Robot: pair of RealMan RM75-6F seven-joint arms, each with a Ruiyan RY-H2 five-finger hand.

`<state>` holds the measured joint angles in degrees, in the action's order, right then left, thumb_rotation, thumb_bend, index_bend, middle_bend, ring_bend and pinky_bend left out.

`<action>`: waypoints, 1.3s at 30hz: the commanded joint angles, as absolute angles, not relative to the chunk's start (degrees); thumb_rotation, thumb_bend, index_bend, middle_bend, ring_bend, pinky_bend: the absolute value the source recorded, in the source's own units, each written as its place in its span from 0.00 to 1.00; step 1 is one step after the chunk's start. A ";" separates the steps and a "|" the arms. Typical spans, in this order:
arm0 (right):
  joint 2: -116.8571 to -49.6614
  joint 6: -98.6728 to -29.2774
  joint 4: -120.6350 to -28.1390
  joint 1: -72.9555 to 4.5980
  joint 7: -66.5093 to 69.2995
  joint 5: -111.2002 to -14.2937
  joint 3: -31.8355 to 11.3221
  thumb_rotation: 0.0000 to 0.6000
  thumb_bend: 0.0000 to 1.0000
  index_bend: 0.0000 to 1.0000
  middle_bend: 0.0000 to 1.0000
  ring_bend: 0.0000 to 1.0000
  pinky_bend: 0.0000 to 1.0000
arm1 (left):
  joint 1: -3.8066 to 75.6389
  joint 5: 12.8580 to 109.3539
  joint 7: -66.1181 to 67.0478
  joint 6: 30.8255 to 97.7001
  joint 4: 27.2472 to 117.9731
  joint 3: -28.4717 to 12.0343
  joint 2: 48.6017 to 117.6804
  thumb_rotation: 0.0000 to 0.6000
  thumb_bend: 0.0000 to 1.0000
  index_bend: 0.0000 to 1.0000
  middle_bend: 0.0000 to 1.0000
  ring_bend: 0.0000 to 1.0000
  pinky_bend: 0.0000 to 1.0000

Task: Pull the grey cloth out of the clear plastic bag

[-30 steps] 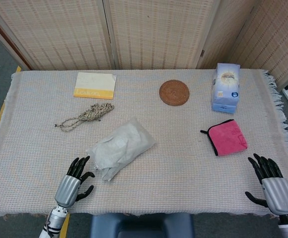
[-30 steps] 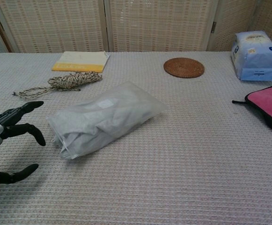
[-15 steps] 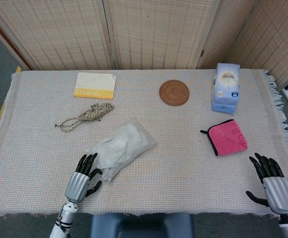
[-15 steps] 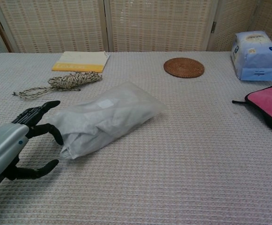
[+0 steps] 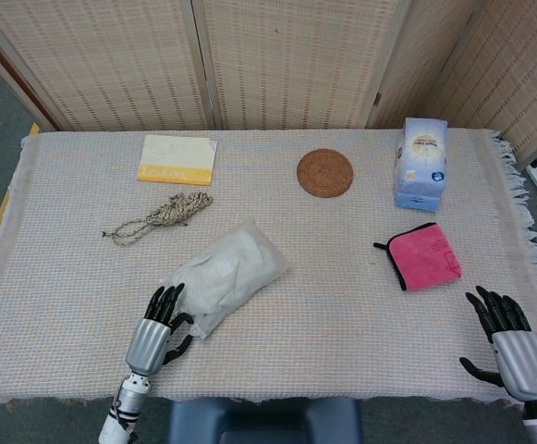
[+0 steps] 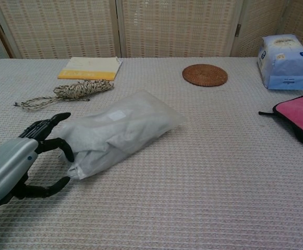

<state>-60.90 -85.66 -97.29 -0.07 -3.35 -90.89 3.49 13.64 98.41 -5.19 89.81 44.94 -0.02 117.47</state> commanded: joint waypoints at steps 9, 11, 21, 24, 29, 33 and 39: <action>-60.88 -85.31 -97.29 0.09 -3.66 -91.06 3.44 1.00 0.12 0.00 0.00 0.00 0.00 | 12.93 97.25 -6.54 90.29 42.65 1.21 118.69 1.00 0.34 0.53 0.00 0.00 0.00; -60.88 -85.25 -97.33 0.10 -3.68 -91.08 3.41 1.00 0.12 0.00 0.00 0.00 0.00 | 12.84 97.14 -6.71 90.47 42.70 1.33 118.75 1.00 0.34 0.53 0.00 0.00 0.00; -60.72 -85.45 -97.45 0.35 -3.55 -91.31 3.28 1.00 0.12 0.00 0.00 0.00 0.00 | 13.44 96.47 -6.98 90.13 42.97 1.31 119.49 1.00 0.34 0.53 0.00 0.00 0.00; -60.68 -85.49 -97.39 0.40 -3.46 -91.35 3.21 1.00 0.12 0.00 0.00 0.00 0.00 | 13.73 96.00 -7.13 89.65 42.56 1.05 119.98 1.00 0.34 0.54 0.00 0.00 0.00; -60.68 -85.30 -97.34 0.38 -3.53 -91.30 3.13 1.00 0.12 0.00 0.00 0.00 0.00 | 14.01 95.49 -7.65 89.35 41.99 0.87 120.60 1.00 0.34 0.54 0.00 0.00 0.00; -60.74 -85.18 -97.32 0.39 -3.65 -91.28 3.09 1.00 0.12 0.00 0.00 0.00 0.00 | 14.11 95.30 -8.28 89.47 41.64 0.88 120.85 1.00 0.37 0.57 0.00 0.00 0.00; -60.86 -85.07 -97.31 0.40 -3.96 -91.30 3.02 1.00 0.12 0.00 0.00 0.00 0.00 | 14.00 94.83 -8.96 89.22 41.46 1.04 121.12 1.00 0.51 0.63 0.00 0.00 0.00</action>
